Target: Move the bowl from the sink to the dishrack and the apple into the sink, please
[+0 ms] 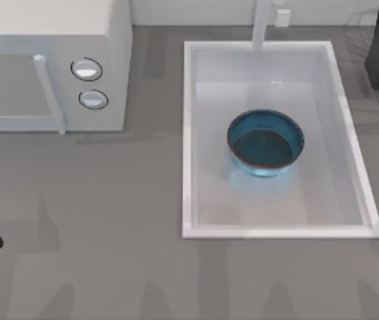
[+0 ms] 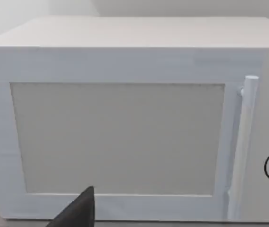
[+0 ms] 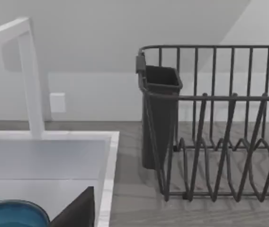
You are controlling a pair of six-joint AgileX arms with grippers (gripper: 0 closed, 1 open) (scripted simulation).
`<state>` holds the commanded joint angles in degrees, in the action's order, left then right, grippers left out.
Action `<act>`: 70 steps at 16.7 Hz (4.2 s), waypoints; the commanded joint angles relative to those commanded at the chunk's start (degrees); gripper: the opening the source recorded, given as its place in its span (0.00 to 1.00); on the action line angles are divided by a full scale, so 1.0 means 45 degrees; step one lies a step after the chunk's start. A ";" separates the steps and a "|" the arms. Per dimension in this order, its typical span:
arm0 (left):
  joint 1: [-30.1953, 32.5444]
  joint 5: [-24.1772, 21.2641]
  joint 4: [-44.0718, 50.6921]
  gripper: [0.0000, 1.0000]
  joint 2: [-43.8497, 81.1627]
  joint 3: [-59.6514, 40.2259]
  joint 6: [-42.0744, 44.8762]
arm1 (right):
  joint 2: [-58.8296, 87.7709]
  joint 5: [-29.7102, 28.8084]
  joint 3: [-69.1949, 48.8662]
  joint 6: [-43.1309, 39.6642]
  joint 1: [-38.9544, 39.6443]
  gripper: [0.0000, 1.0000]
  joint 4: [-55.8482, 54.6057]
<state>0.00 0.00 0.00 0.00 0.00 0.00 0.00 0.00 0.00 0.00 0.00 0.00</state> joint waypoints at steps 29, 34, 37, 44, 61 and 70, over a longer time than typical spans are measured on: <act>0.0000 0.0000 0.0000 1.00 0.0000 0.0000 0.0000 | 3.0322 -0.1021 -2.7230 0.5072 0.5243 1.00 1.3469; 0.0000 0.0000 0.0000 1.00 0.0000 0.0000 0.0000 | 3.3000 -0.1258 -3.0809 0.6325 0.6233 1.00 1.5314; 0.0000 0.0000 0.0000 1.00 0.0000 0.0000 0.0000 | 3.3900 -0.1398 -3.2022 0.6761 0.6573 1.00 1.5860; 0.0000 0.0000 0.0000 1.00 0.0000 0.0000 0.0000 | 3.4088 -0.1415 -3.2230 0.6842 0.6577 1.00 1.5952; 0.0000 0.0000 0.0000 1.00 0.0000 0.0000 0.0000 | 3.6437 -0.1428 -3.1917 0.6624 0.6403 0.62 1.3276; 0.0000 0.0000 0.0000 1.00 0.0000 0.0000 0.0000 | 3.6437 -0.1428 -3.1917 0.6624 0.6403 0.00 1.3276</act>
<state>0.00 0.00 0.00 0.00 0.00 0.00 163.96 -6.42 -143.63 29.81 28.81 59.74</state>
